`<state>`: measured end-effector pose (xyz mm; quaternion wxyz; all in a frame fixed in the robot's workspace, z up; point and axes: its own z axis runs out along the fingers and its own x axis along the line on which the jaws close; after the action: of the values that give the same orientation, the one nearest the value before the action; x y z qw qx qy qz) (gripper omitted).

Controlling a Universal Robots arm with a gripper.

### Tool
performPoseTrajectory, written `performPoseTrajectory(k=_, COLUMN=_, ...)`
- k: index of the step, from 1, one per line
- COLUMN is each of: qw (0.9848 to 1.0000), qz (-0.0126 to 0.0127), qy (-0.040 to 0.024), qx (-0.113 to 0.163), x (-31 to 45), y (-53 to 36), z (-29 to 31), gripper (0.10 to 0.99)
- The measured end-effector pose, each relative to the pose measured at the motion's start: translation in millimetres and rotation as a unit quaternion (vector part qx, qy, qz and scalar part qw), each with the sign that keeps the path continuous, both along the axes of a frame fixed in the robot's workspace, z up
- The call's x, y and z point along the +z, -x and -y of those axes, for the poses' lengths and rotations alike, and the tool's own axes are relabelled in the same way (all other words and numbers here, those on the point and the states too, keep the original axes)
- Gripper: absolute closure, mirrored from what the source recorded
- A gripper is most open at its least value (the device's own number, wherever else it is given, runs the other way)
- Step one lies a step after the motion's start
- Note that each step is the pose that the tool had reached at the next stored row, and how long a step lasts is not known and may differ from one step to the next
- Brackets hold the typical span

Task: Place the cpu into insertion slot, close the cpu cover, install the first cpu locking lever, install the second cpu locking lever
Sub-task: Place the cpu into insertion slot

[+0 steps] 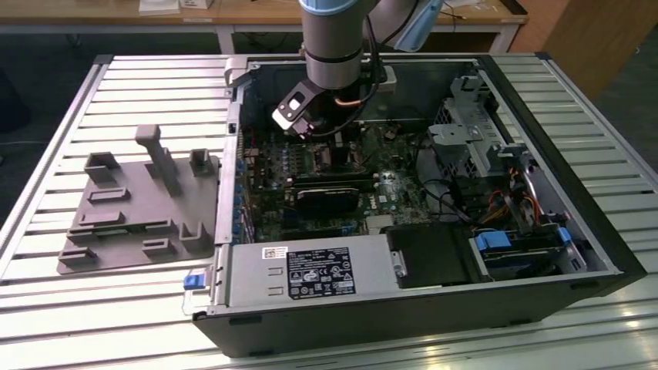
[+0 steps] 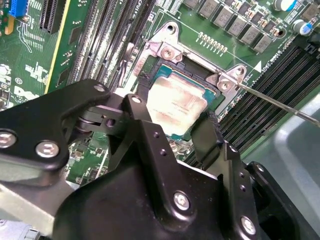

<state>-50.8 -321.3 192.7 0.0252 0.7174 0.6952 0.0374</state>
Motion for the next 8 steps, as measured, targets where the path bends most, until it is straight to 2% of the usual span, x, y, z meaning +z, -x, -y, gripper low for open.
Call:
performPoseTrajectory(k=1, qw=1.0, qz=0.0, qy=0.0, qx=0.0, x=0.0, y=0.0, z=0.0, gripper=0.475)
performPoseTrajectory(k=8, qw=1.0, qz=0.0002, qy=0.0, qx=0.0, x=2.5, y=0.1, z=0.0, gripper=0.475)
